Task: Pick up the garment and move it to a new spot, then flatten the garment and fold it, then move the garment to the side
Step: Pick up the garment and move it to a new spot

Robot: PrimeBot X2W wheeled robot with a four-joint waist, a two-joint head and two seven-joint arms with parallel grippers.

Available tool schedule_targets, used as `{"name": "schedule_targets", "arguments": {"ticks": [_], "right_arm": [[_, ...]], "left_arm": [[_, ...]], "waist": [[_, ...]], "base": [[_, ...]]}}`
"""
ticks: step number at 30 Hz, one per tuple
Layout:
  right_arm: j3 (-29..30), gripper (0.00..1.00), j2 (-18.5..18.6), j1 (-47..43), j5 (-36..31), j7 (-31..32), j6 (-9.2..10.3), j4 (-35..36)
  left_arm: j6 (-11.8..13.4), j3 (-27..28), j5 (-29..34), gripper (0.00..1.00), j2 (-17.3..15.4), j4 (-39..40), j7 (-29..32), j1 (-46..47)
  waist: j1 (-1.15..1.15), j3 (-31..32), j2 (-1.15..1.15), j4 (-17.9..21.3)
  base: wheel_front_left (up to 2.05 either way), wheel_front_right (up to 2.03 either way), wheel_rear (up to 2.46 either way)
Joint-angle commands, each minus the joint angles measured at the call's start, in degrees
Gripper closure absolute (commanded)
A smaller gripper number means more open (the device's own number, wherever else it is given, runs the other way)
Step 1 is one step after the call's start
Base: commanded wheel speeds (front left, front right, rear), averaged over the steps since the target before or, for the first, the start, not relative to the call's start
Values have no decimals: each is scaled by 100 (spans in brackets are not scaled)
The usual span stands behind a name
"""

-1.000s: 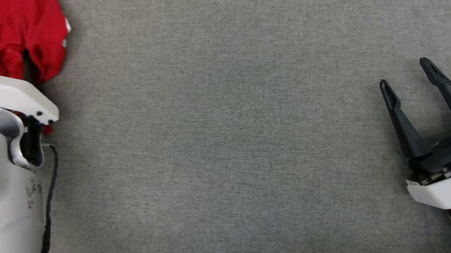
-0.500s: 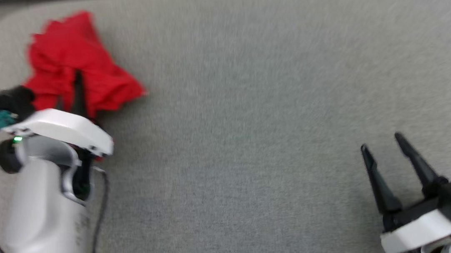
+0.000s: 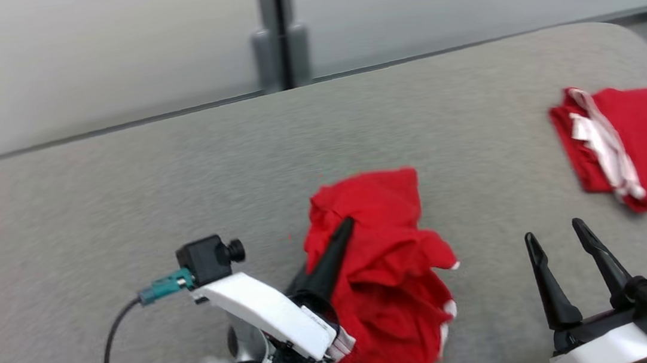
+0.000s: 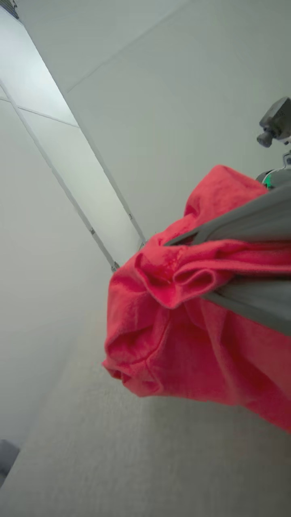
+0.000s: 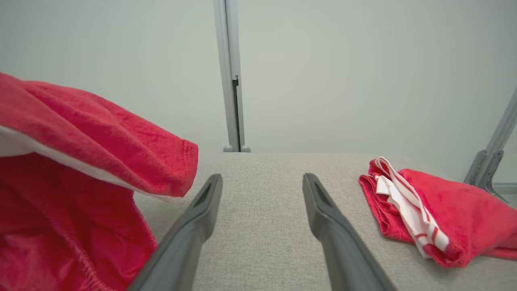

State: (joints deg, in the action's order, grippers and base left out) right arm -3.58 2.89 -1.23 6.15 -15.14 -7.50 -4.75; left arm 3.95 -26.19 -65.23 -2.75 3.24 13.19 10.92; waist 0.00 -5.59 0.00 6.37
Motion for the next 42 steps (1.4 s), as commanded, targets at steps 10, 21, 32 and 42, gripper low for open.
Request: {"name": "schedule_targets", "arguments": {"ticks": [10,21,32,42], "right_arm": [[-6,0,13,102,377,0,1,-52],[331,0,20,-152,-5,0,1,-35],[636,0,238,-346,-425,0,1,-13],[1026,0,119,-758,-310,0,1,-297]], "left_arm": [[379,81,603,0,-364,-2431,-1176,593],[76,-179,2158,0,-606,-3130,-2811,512],[260,1408,4010,0,-594,-907,-2833,-1539],[-529,2144,5108,0,-473,-683,-2834,-2542]], "waist": [[0,-384,0,1264],[0,94,0,678],[0,769,0,-383],[0,930,0,-1120]], "base": [[0,0,0],[0,0,0],[0,0,0],[0,0,0]]}}
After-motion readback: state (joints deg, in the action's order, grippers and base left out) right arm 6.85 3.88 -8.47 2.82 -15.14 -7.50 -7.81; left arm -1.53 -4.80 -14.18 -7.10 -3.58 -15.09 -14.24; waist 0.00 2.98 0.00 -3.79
